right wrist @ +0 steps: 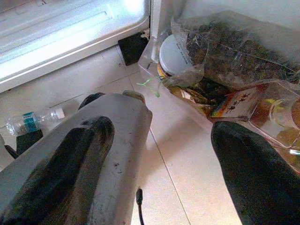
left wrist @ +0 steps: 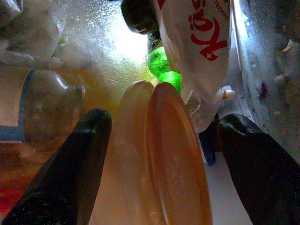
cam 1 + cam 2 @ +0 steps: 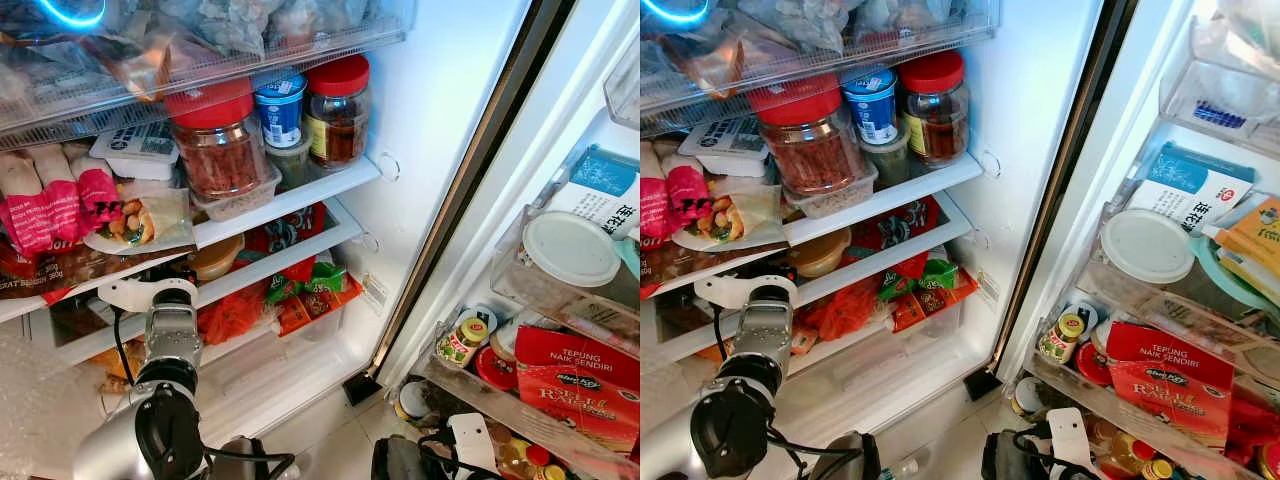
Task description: Restocking fridge
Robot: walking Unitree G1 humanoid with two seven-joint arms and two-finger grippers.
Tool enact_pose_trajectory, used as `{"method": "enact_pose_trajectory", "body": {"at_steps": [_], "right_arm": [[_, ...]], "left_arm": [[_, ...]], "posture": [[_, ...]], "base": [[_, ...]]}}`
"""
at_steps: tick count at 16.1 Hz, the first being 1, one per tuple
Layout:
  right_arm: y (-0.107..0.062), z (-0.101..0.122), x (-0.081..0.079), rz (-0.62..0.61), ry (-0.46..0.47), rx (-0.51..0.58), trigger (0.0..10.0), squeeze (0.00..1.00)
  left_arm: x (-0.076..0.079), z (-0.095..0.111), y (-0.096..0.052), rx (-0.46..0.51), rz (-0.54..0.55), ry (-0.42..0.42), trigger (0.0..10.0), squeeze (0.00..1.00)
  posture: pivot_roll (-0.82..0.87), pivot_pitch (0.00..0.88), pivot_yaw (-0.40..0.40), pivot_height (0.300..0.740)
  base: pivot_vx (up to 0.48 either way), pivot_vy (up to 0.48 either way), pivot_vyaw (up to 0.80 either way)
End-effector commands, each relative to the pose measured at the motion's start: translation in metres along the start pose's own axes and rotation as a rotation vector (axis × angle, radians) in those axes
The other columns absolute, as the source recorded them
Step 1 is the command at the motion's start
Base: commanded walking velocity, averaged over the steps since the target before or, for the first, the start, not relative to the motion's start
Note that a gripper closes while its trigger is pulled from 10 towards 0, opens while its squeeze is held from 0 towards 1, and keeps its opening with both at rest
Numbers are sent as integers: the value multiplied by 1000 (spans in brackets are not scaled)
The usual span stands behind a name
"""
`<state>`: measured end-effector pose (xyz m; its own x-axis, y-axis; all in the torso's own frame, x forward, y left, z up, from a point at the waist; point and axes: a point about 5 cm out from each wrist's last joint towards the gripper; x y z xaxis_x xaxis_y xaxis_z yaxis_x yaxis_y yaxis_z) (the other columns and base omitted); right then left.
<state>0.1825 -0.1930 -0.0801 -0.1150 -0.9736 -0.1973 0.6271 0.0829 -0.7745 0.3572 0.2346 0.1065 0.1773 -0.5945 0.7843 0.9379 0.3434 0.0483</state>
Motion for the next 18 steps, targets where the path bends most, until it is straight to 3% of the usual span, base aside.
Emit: {"method": "enact_pose_trajectory", "body": {"at_steps": [1,10,14,18], "right_arm": [[-6,-25,7,-29,14,-88,10000,0],[-6,-25,7,-20,2,-93,10000,0],[-6,-24,7,-21,2,-92,10000,0],[-6,-24,6,-19,2,-91,10000,0]], "left_arm": [[-3,-1,-3,0,-7,5,10000,0],[-10,3,-27,-6,-79,32,10000,0],[-10,1,-48,-48,-97,42,10000,0],[-14,0,-60,-82,-112,72,10000,0]], "posture": [[-138,121,-45,632],[-129,110,-44,632],[-129,112,-44,632],[-127,114,-44,632]], "base": [[0,0,0],[0,0,0],[0,0,0],[0,0,0]]}}
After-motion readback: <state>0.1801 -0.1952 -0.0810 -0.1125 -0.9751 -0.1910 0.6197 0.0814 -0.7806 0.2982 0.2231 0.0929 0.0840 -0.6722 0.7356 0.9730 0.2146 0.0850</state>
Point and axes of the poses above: a point about 5 cm out from each wrist's last joint towards the gripper, its own y axis pointing out of the wrist towards the gripper, its own z axis along the axis of the wrist's last joint, x = y × z, and after that the axes turned 15 degrees about y, right-handed
